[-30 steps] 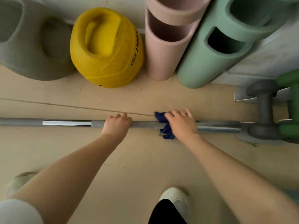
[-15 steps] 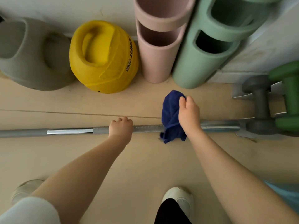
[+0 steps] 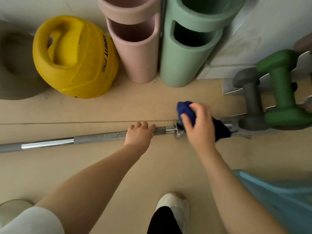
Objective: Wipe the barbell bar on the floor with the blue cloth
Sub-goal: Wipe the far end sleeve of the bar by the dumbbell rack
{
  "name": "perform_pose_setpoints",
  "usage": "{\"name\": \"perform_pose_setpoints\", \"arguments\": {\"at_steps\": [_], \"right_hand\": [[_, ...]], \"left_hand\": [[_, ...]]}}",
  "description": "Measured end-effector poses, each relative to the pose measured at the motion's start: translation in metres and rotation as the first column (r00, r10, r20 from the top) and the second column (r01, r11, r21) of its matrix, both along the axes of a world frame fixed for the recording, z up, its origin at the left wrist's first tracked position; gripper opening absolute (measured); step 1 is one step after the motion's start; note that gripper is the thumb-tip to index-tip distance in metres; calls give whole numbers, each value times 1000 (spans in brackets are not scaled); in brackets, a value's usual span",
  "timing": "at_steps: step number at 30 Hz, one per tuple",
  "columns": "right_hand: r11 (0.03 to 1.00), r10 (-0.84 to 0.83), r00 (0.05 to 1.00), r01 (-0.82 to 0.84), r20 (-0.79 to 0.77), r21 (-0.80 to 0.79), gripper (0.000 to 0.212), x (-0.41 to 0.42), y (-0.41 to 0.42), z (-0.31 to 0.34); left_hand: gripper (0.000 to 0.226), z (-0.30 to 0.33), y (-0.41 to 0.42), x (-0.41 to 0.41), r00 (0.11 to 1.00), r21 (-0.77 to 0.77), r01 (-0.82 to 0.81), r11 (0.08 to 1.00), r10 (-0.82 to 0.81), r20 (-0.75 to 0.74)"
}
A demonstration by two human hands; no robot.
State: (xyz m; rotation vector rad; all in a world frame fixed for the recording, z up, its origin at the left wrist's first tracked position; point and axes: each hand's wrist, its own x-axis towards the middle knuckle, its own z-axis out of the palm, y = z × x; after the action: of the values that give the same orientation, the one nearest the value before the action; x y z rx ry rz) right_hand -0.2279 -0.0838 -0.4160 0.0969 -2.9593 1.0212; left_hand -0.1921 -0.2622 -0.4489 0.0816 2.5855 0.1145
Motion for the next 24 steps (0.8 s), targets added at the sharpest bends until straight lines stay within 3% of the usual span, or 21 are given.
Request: {"name": "perform_pose_setpoints", "arguments": {"at_steps": [3,8,11,14,16,18,20,22,24], "right_hand": [[947,236,958,-264,161,185,45,13,-4,-34],[908,240,971,-233,24,349,42,7,8,-54],[900,-21,990,-41,136,433,36,-26,8,-57],[856,-320,923,185,213,483,23,-47,18,-56],[918,-236,946,141,224,370,23,-41,13,-50],[962,33,982,-82,185,262,24,-17,0,-46],[943,221,972,-235,84,235,28,5,-3,-48],[920,313,950,-302,-2,251,35,6,10,-54],[911,290,957,-267,-28,313,33,-5,29,-60]], "left_hand": [[53,-4,3,-3,999,-14,49,999,-49,-16],[51,-7,5,-4,995,-28,84,996,-85,-44],[49,-6,3,-6,993,-13,98,995,-99,-63],[49,-4,2,-7,996,-10,76,997,-77,-50],[50,-4,3,-7,997,-13,73,997,-73,-35],[50,-5,3,-7,997,-16,70,997,-70,-32],[51,-5,3,-8,997,-24,76,997,-76,-27],[51,-4,3,-7,996,-28,89,996,-90,-22],[50,-3,3,-9,995,-30,101,994,-101,-11]]}}
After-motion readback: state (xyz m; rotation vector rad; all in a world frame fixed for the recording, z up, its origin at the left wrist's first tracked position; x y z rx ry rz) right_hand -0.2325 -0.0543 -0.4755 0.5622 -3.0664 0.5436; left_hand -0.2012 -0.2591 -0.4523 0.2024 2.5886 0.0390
